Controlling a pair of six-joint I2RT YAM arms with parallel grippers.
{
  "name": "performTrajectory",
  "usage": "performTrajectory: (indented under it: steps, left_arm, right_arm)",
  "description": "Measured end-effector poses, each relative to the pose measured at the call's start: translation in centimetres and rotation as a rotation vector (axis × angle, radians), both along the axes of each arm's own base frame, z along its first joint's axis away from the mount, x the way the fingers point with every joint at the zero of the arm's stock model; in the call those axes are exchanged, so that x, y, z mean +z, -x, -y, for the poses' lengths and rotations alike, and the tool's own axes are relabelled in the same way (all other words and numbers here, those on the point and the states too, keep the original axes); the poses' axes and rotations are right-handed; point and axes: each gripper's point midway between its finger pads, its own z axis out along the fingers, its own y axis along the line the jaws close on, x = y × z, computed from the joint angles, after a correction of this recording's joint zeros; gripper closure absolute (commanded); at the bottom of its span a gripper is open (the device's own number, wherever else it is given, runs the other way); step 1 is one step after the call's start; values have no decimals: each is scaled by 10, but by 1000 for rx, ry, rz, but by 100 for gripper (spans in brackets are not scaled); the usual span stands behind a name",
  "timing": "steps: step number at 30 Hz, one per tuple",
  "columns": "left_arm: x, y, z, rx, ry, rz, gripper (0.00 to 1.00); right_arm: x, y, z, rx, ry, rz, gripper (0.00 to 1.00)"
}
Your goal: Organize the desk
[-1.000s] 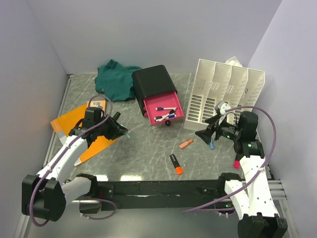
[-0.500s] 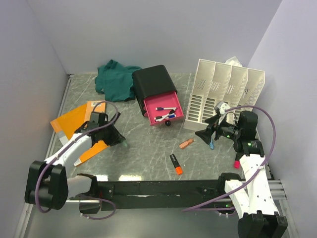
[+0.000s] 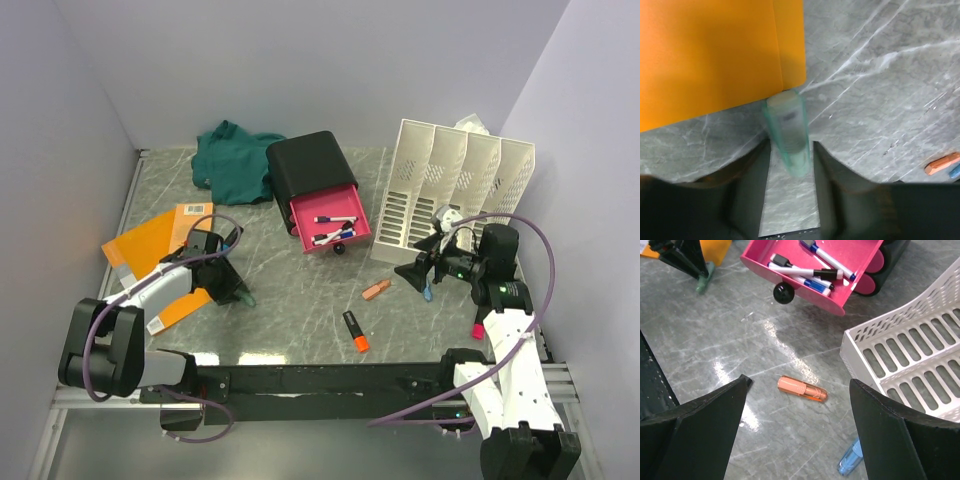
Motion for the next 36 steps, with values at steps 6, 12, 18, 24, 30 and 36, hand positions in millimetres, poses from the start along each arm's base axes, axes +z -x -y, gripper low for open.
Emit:
performTrajectory:
  steps: [6,12,18,24,30,36]
  left_arm:
    - [3,-2,1,-6,9,20,35]
    - [27,0,1,-35,15,102,3]
    - [85,-4,9,-101,71,305,0]
    - [138,-3,15,-194,101,521,0]
    - [168,-1,15,-259,78,653,1]
    - [194,-1,12,-256,63,771,1]
  right_arm:
    - [-15,-2,8,-18,55,-61,9]
    - [-19,1,24,-38,186,-77,8]
    - [-26,16,25,21,274,-70,10]
    - [-39,31,-4,234,373,-48,18]
    - [-48,35,-49,514,467,23,77]
    - [-35,-5,-101,673,529,76,95]
